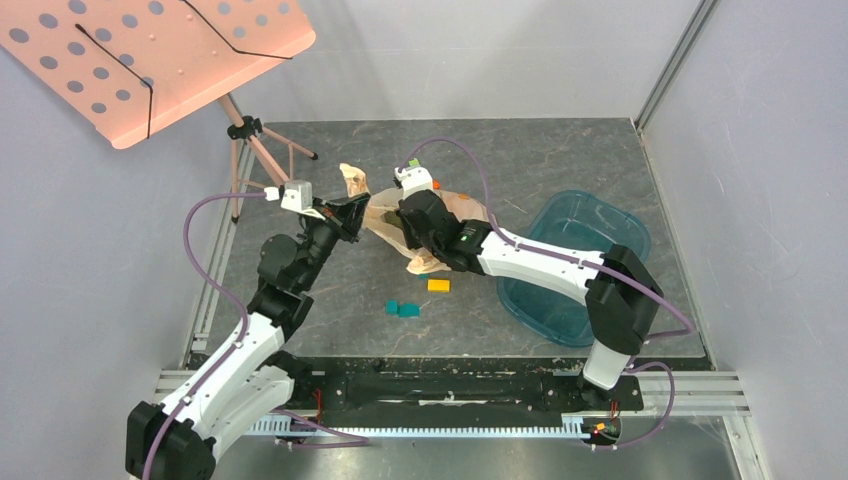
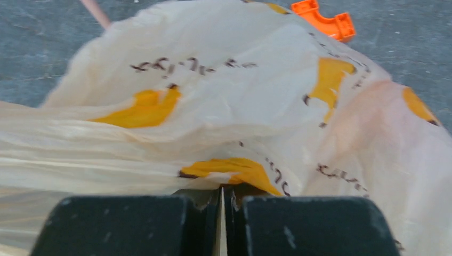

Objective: Take the fake fruits out of the plastic bag
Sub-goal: Adjust the plastic bag at the center of the board.

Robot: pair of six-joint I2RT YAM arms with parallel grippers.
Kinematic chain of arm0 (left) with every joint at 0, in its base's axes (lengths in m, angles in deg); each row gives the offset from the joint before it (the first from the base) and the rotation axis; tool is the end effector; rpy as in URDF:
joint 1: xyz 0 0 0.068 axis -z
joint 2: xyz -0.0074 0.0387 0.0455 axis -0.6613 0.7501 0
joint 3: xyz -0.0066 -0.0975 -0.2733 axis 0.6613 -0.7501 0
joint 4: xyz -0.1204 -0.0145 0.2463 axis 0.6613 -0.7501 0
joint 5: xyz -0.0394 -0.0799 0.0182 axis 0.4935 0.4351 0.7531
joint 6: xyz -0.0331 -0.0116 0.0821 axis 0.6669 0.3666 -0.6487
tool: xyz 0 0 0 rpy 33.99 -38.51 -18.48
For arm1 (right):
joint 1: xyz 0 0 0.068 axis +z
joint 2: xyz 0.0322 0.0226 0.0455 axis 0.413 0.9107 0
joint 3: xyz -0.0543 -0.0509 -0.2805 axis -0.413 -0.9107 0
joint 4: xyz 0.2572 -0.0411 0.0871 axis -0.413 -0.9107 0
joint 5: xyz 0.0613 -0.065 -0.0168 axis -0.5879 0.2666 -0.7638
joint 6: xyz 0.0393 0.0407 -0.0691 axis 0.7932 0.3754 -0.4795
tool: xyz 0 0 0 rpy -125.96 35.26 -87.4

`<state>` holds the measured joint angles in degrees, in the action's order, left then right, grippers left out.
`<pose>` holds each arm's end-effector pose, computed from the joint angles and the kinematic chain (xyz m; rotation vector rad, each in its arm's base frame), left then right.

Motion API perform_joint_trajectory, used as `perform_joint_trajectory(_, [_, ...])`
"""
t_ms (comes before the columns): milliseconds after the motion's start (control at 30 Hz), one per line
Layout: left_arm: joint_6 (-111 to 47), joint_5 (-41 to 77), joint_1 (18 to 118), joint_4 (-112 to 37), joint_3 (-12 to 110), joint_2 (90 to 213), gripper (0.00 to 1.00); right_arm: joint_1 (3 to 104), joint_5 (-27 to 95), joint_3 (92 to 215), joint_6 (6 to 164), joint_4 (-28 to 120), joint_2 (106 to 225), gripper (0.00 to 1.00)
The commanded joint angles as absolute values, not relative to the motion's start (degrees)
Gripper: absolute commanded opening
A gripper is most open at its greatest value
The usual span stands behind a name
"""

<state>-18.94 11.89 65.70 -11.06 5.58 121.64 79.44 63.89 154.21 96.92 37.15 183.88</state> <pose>0.2167 -0.1014 0.3288 0.0339 1.4049 -0.7380 0.2839 0.3544 0.2628 -0.4483 2.0693 0.3631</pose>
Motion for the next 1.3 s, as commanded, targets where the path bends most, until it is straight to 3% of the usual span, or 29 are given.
perform_joint_trajectory(0, [-17.31, 6.74, 65.97, -11.58, 5.23, 119.52, 0.02, 77.98, 69.74, 152.45, 94.79, 36.78, 180.06, 0.0])
perform_joint_trajectory(533, [-18.48, -0.16, 65.95, -19.07, 4.91, 117.37, 0.02, 68.73, 62.7, 142.76, 92.05, 37.11, 169.65, 0.02])
perform_joint_trajectory(567, [-18.72, 0.23, 65.92, -19.69, 5.36, 117.51, 0.06, 68.74, 61.74, 142.62, 91.65, 37.62, 169.71, 0.02])
perform_joint_trajectory(600, [-19.24, 0.88, 65.92, -20.52, 5.95, 117.63, 0.21, 68.71, 60.26, 142.49, 91.19, 38.27, 169.81, 0.02])
perform_joint_trajectory(667, [-20.9, 2.76, 65.93, -22.01, 7.38, 117.86, 0.71, 68.75, 57.55, 142.76, 90.72, 39.1, 170.34, 0.02])
perform_joint_trajectory(700, [-21.37, 2.72, 65.95, -23.76, 8.39, 117.77, 0.9, 68.7, 56.47, 142.86, 90.76, 39.43, 170.62, 0.02])
perform_joint_trajectory(733, [-21.58, 2.01, 65.97, -25.4, 9.75, 117.68, 0.97, 68.71, 55.51, 143.01, 90.74, 39.73, 170.81, 0.02])
perform_joint_trajectory(1100, [-33.57, -3.88, 65.92, -55.33, 33.98, 117.86, 1.0, 68.69, 50.69, 143.97, 91.17, 41.63, 171.44, 0.01])
perform_joint_trajectory(1267, [-35.88, -0.64, 65.98, -65.11, 45.73, 120.33, 1.0, 68.69, 50.6, 143.97, 91.41, 42.01, 171.45, 0.01])
